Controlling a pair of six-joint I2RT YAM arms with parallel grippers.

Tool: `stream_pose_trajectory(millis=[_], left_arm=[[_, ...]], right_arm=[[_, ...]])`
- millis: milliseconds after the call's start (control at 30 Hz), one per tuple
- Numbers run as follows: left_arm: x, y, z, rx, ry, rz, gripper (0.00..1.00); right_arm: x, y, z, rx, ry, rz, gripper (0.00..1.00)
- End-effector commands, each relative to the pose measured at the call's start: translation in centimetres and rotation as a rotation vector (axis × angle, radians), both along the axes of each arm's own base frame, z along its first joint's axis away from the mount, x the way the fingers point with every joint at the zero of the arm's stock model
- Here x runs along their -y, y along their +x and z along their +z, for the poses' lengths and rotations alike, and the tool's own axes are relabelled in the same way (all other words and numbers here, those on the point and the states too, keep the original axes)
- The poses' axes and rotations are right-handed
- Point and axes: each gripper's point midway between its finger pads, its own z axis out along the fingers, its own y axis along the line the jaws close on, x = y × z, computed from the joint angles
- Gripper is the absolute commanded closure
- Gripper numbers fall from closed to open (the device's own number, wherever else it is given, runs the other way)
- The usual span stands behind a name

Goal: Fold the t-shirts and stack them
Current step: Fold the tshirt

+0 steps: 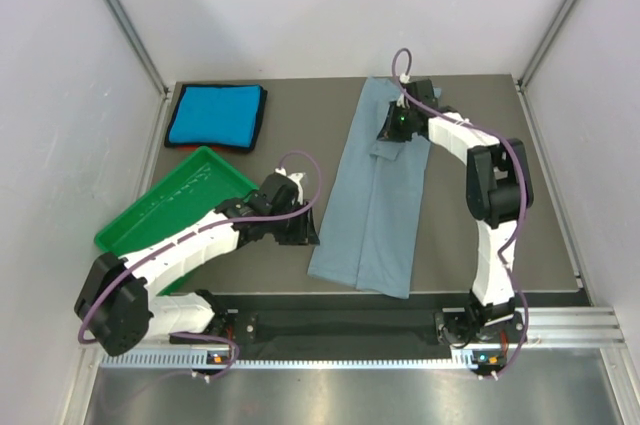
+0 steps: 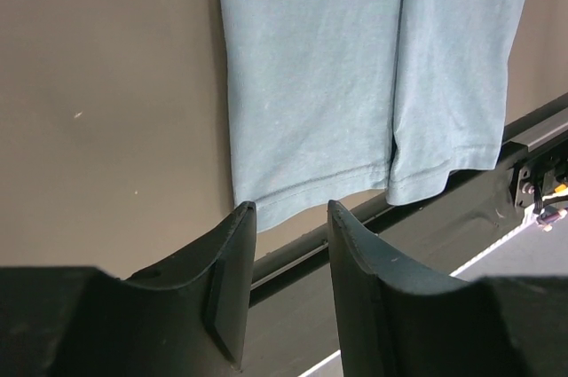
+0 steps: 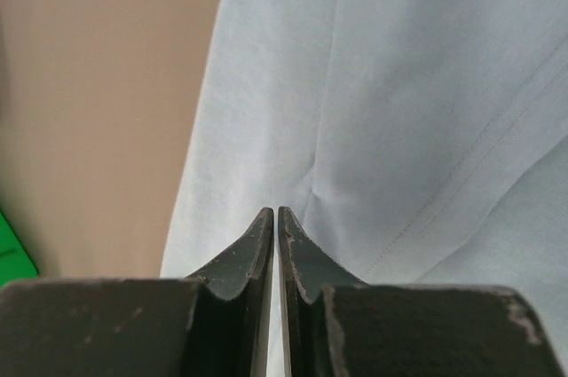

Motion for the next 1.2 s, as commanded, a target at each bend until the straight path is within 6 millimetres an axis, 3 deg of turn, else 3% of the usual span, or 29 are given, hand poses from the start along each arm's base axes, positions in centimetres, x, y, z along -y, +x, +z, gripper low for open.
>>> stream_pose_trajectory(millis=[0, 167, 267, 333, 467, 533, 567, 600, 633, 667, 700, 733, 800, 833, 867, 933, 967, 1000, 1033, 1100, 1167], left_arm=[[0.2, -0.1, 0.0, 0.012, -0.005, -0.024, 0.57], [-0.2, 0.3, -0.4, 0.028, 0.024, -0.018, 0.57], [-1.2, 0.8, -0.9, 0.038, 0.098, -0.02, 0.54], [-2.0, 1.1, -0.7, 0.045, 0.14, -0.039, 0.51], [-1.9, 1.2, -0.7, 0.025, 0.129, -0.068, 0.47], [-1.6, 1.2, -0.7, 0.021, 0.114, -0.074, 0.47], [-1.5, 1.0, -0.9, 0.018, 0.104, -0.08, 0.47], [-1.4, 0.9, -0.9, 0.022, 0.096, -0.09, 0.46], [-1.5, 0.9, -1.0, 0.029, 0.097, -0.104, 0.46], [-1.9, 1.0, -1.5, 0.033, 0.125, -0.111, 0.46], [-2.5, 1.2, -1.8, 0.032, 0.165, -0.105, 0.46], [-2.5, 0.7, -2.1, -0.008, 0.174, -0.119, 0.46], [-1.4, 0.5, -1.7, -0.023, 0.13, -0.15, 0.46], [-0.8, -0.1, -1.5, -0.043, 0.09, -0.174, 0.46], [-0.4, -0.3, -1.4, -0.044, 0.057, -0.172, 0.46], [-0.6, -0.1, -1.7, -0.038, 0.063, -0.147, 0.45], [-1.0, -0.1, -1.9, -0.036, 0.088, -0.126, 0.42], [-1.3, -0.1, -2.2, -0.032, 0.112, -0.117, 0.42], [-1.6, 0.0, -2.4, -0.027, 0.126, -0.108, 0.41], [-1.5, -0.5, -2.9, -0.05, 0.12, -0.113, 0.41], [-1.0, -1.4, -3.2, -0.087, 0.074, -0.118, 0.41]], right_arm=[[-1.0, -1.1, 0.6, 0.035, 0.031, 0.039, 0.94], [-2.1, -3.2, -3.6, -0.042, 0.023, 0.077, 0.96], [-2.1, -3.4, -3.7, -0.05, 0.018, 0.092, 0.97], [-1.9, -3.3, -1.4, -0.022, 0.003, 0.095, 0.94], [-1.8, -2.4, 6.2, 0.063, 0.016, 0.078, 0.79], [-1.6, -3.7, 9.0, 0.056, 0.045, 0.041, 0.68], [-1.2, -5.0, 8.4, 0.014, 0.039, 0.009, 0.66], [-0.3, -6.8, 9.8, 0.004, 0.027, -0.045, 0.63], [-0.5, -8.5, 9.9, -0.038, 0.063, -0.092, 0.61], [-1.1, -12.2, 7.3, -0.117, 0.045, -0.078, 0.59], [-0.5, -14.5, 8.6, -0.101, 0.022, -0.111, 0.59], [-1.1, -18.0, 6.5, -0.173, -0.023, -0.112, 0.58], [0.2, -22.4, 6.0, -0.221, -0.094, -0.148, 0.58], [0.4, -25.5, 4.0, -0.295, -0.118, -0.159, 0.58], [1.2, -27.2, 4.6, -0.28, -0.112, -0.183, 0.57], [1.4, -30.0, 3.5, -0.313, -0.083, -0.23, 0.58], [2.4, -32.8, 1.2, -0.366, -0.127, -0.222, 0.58], [3.1, -33.8, 1.3, -0.36, -0.104, -0.259, 0.58], [4.4, -35.8, -0.5, -0.394, -0.145, -0.269, 0.58], [5.3, -37.7, -0.8, -0.401, -0.103, -0.306, 0.56], [6.2, -40.1, -2.5, -0.454, -0.098, -0.305, 0.55]])
